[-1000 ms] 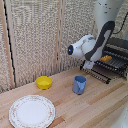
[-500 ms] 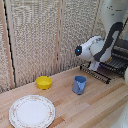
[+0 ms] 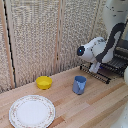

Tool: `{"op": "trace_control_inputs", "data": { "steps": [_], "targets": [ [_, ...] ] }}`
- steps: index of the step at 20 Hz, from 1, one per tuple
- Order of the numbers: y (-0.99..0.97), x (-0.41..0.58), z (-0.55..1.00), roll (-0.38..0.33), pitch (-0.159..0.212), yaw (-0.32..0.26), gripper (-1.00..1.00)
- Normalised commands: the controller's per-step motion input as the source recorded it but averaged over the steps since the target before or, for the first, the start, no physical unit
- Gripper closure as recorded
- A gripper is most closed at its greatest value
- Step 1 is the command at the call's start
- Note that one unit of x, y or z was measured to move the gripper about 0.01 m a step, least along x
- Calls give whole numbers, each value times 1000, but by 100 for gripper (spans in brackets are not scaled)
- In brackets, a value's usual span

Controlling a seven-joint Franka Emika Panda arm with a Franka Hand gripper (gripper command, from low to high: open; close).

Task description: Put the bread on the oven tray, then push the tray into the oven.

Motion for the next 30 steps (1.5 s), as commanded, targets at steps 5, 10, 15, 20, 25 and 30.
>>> {"op": "trace_control_inputs", "data": {
  "steps": [5,10,15,20,25,30],
  "targets": [
    [0,-133,82,-1,-27,0,100],
    [0,-137,78,-12,-19,0,100],
    [-67,-56,143,11,-17,-60,100],
    [-293,20,621,128,-76,-181,100],
    [-411,115,673,123,-71,-137,100],
    [-609,41,685,111,-38,-99,100]
  ]
}}
